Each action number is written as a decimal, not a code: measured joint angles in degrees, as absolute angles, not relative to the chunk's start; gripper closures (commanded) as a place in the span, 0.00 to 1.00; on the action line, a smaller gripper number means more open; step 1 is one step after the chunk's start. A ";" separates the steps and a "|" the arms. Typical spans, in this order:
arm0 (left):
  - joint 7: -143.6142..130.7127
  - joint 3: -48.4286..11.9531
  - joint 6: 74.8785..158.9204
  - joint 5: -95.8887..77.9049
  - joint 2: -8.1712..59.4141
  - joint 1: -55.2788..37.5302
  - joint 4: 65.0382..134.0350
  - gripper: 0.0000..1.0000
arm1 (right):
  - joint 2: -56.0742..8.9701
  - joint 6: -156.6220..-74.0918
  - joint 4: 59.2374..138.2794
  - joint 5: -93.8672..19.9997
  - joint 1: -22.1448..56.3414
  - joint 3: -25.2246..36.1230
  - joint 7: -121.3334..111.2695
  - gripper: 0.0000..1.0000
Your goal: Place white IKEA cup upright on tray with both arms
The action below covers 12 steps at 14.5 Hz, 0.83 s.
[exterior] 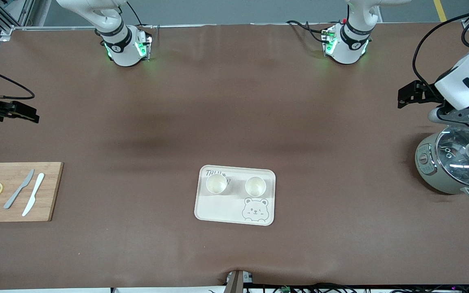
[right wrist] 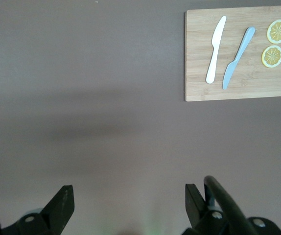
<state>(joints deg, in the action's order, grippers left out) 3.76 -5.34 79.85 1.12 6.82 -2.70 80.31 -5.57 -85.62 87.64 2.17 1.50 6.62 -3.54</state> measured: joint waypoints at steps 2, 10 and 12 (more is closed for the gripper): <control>3.76 -5.26 80.00 1.12 6.82 -2.59 80.29 0.00 | -5.23 -85.96 88.33 1.24 0.34 6.63 -4.82 0.00; 3.37 -5.17 82.83 1.12 6.69 -2.16 79.94 0.00 | -4.75 -86.28 89.32 -3.52 -1.49 6.42 -4.54 0.00; 3.35 -5.16 83.02 1.12 6.65 -2.15 79.93 0.00 | -4.75 -86.32 89.38 -3.54 -1.49 6.30 -4.52 0.00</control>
<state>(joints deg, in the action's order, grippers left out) 3.35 -5.16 83.02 1.12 6.65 -2.15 79.93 -4.75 -86.32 89.38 -3.54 -1.49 6.30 -4.52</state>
